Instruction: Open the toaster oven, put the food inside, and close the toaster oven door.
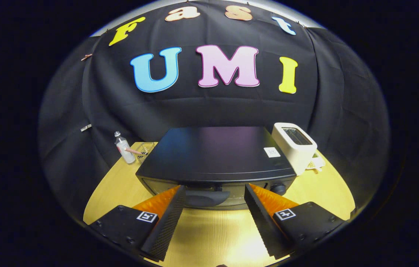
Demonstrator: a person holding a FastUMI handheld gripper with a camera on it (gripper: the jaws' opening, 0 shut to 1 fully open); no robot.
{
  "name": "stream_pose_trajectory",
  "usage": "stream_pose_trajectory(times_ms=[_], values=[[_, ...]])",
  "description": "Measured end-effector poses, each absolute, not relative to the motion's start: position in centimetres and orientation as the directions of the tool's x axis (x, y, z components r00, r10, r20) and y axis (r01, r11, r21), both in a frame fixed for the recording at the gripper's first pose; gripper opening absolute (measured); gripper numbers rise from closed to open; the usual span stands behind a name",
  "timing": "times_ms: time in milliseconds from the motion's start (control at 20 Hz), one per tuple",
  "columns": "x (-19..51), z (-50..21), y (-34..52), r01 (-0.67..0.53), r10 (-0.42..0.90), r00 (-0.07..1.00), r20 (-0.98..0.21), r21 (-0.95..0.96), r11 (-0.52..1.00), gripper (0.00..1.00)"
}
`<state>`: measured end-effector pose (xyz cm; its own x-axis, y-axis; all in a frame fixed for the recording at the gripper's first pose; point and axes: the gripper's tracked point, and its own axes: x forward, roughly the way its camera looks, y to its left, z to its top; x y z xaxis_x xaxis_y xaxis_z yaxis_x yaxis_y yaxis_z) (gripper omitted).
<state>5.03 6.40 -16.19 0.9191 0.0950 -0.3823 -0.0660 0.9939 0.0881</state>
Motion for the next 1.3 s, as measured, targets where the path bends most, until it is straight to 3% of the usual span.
stream_pose_trajectory(times_ms=[850,1300], values=[[-1.7,1.3,-3.2,0.038,-0.038,0.999,-0.003,0.041,0.998,0.98],[-4.4,3.1,-5.3,0.067,-0.067,0.998,0.015,0.028,0.997,0.98]])
